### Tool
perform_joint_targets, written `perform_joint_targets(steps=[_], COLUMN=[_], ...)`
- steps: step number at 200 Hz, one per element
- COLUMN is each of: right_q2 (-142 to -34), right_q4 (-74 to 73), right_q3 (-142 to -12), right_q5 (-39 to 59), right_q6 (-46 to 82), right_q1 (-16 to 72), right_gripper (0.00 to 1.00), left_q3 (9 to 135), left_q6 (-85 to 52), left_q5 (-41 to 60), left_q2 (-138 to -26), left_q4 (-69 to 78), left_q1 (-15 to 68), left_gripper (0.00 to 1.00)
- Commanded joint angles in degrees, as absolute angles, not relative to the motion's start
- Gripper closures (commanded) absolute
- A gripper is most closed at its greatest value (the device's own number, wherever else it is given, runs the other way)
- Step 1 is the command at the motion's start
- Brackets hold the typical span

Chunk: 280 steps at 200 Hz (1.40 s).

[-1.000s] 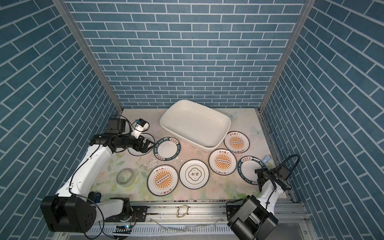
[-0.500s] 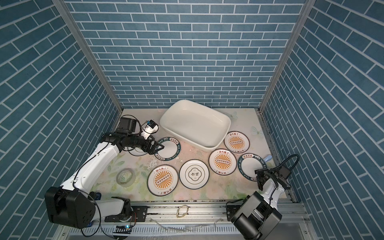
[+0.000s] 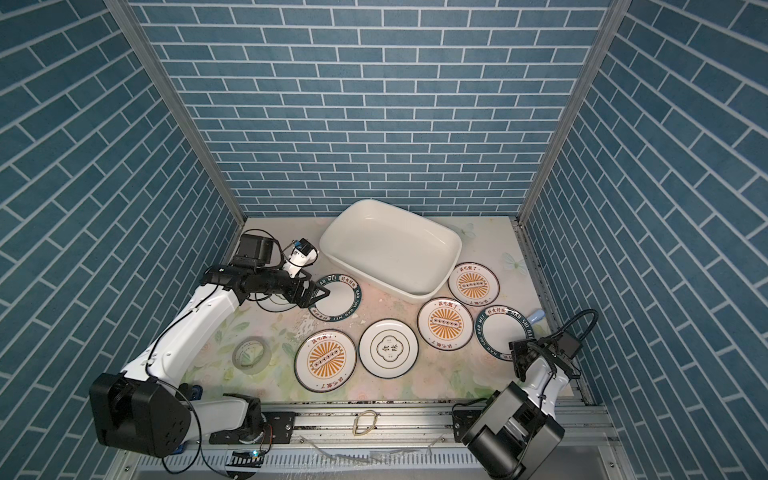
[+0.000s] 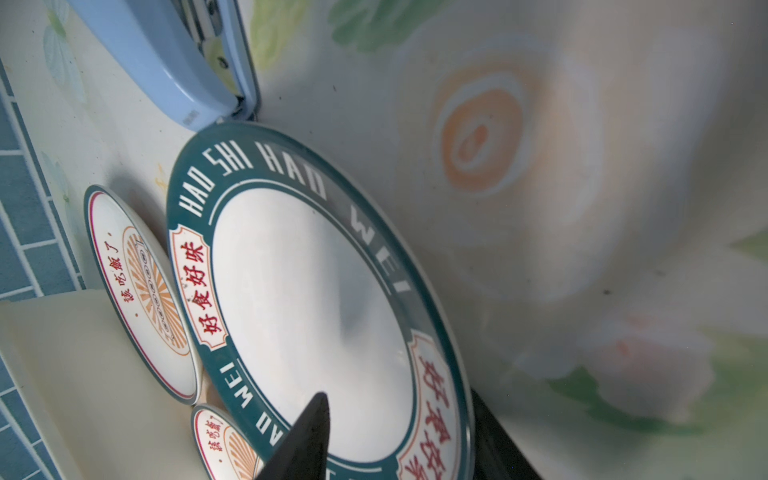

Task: Place the plates into the plastic bin on the countertop
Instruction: 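Close the right gripper on the plate rim and tilt the plate up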

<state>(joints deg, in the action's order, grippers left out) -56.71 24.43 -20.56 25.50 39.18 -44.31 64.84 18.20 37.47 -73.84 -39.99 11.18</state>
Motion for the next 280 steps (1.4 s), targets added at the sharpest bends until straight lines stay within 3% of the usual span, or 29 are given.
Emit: perform_joint_targets(steps=[1, 60, 172, 184, 280], right_q2=[-57.4, -57.7, -57.8, -57.9, -58.9], right_q4=[25.6, 25.3, 24.7, 24.5, 24.2], right_q3=[-19.3, -19.2, -19.2, -19.2, -19.3], right_q5=[26.7, 27.8, 29.6, 29.9, 30.6], right_q6=[39.9, 39.8, 39.5, 39.3, 38.9], right_q1=[-44.3, -44.2, -44.0, -44.0, -43.4], right_gripper=[0.52, 0.68, 0.81, 0.91, 0.90], left_q3=[65.4, 66.2, 66.4, 66.5, 66.5], left_q6=[17.7, 16.8, 16.4, 16.3, 15.9], left_q5=[37.7, 37.7, 37.8, 37.8, 38.1], left_q2=[-73.8, -73.7, -73.0, -73.0, -72.9], left_q4=[-40.1, -40.7, -41.2, -41.2, -40.5], left_q1=[11.6, 11.6, 11.7, 11.7, 11.6], left_gripper=[0.00, 0.00, 0.00, 0.00, 0.00])
